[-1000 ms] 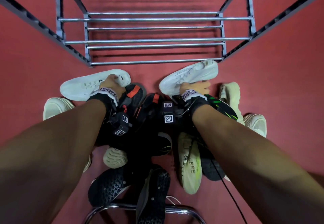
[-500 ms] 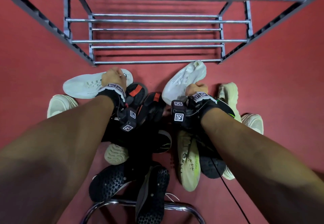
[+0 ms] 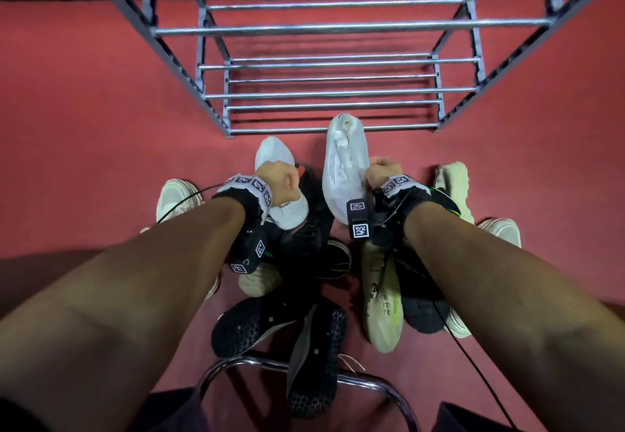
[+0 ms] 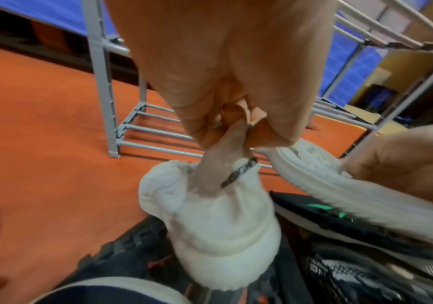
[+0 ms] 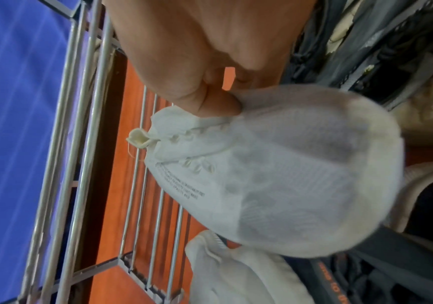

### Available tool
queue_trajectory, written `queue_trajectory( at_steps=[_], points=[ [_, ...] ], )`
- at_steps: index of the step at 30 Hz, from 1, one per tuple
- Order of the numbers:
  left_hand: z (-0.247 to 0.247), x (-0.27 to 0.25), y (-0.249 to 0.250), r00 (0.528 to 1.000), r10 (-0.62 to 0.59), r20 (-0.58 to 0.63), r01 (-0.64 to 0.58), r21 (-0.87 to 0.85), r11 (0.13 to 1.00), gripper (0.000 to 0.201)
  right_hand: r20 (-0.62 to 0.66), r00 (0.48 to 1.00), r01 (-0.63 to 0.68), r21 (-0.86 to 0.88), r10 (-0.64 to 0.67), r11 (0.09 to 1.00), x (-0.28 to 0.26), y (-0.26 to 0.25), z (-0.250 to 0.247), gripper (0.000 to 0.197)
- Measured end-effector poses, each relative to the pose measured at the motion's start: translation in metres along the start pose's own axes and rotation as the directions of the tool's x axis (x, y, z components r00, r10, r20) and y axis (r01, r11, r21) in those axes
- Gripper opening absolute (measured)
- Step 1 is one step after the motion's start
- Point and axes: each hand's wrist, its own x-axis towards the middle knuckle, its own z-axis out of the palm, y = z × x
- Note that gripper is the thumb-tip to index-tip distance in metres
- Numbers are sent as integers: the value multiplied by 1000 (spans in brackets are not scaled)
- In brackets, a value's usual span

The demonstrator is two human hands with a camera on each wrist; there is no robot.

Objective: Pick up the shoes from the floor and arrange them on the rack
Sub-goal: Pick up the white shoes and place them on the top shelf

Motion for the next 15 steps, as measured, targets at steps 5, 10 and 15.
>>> queue_trajectory(
  at_steps=[5,10,15],
  points=[
    [19,4,-22,980,-145,-135,122,-170,978,22,-2,1000,-2,-86,2,996,7,24,3,20],
    [29,28,-43,854,-486,-183,441,-239,865,32,42,999,-5,-183,13,983,20,32,9,21],
    [37,38,-51,804,-595,18,584,-214,783,72,109,994,57,-346,-20,937,31,27,13,21]
  ],
)
